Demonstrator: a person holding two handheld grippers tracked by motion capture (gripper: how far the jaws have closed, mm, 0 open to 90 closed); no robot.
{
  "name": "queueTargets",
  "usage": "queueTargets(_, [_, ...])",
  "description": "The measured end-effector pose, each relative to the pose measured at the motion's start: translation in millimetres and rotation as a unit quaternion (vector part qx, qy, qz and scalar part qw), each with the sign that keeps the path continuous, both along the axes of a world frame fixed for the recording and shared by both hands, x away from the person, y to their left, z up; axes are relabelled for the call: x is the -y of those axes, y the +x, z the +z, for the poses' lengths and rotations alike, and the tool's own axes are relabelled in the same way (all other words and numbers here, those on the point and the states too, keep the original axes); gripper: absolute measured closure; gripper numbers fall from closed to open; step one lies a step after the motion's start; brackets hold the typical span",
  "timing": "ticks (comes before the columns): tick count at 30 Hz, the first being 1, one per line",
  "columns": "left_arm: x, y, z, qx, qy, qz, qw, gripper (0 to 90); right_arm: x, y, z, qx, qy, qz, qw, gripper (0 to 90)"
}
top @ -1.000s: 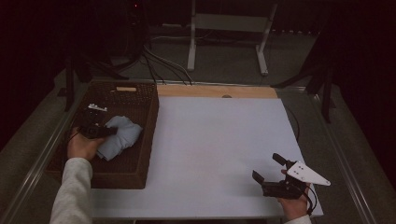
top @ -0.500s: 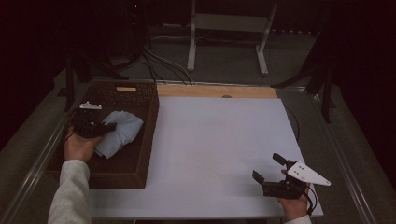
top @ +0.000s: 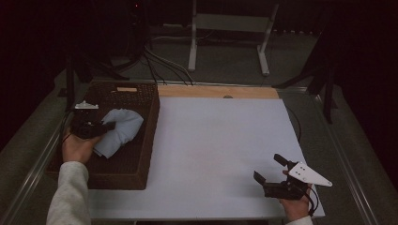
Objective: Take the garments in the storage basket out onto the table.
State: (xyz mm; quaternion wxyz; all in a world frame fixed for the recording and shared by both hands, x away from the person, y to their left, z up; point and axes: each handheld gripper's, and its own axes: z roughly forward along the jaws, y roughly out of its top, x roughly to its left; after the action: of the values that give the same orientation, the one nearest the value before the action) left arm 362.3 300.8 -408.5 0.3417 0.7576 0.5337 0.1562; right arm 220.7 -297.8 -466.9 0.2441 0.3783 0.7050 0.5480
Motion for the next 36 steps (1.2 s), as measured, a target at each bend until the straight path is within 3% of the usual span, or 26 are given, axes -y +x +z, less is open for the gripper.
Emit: queueTargets(36, [6.9, -8.5, 21.6, 0.059, -0.034, -0.003, 0.9977, 77.3, 1.5, -0.2, 0.4, 0.0, 0.003, -0.002, 1.0, 0.0])
